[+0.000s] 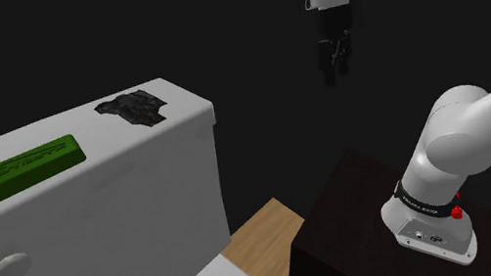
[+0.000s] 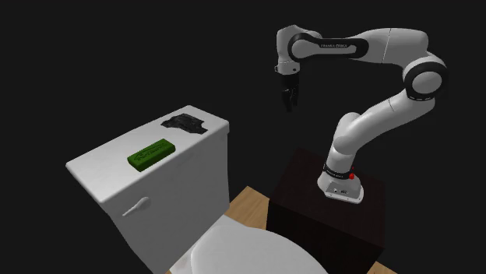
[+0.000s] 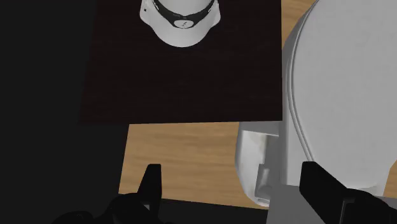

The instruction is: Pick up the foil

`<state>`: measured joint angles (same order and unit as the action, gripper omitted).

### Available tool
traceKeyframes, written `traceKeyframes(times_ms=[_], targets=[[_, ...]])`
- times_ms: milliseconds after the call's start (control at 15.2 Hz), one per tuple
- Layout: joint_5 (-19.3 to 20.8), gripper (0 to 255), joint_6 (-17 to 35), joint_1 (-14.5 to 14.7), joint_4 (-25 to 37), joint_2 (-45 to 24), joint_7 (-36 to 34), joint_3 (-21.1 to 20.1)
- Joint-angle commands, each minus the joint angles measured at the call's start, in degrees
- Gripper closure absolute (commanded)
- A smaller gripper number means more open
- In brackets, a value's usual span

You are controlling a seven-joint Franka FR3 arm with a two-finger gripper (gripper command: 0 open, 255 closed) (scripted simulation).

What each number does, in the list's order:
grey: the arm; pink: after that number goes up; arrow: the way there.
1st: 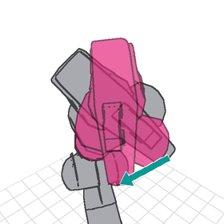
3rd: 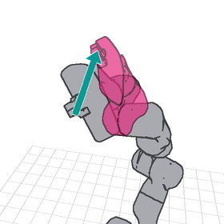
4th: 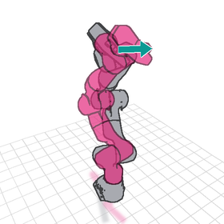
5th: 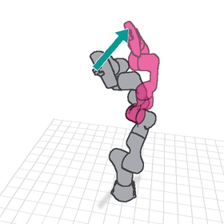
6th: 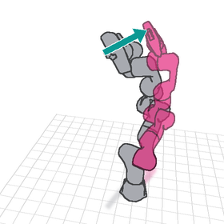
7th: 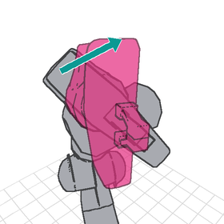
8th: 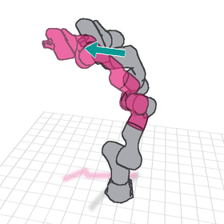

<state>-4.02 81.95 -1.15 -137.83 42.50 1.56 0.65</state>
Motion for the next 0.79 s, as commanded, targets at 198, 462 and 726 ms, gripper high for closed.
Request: traceKeyframes(times_ms=[198,462,726], targets=[[-3.21,0,1.91,0.91,1.92,-2.28,-5.30,-3.68],[-6.58,0,4.64,1.80,5.45,-6.27,-12.23,-8.41],[-8.75,0,7.37,2.29,10.07,-11.23,-19.10,-12.97]])
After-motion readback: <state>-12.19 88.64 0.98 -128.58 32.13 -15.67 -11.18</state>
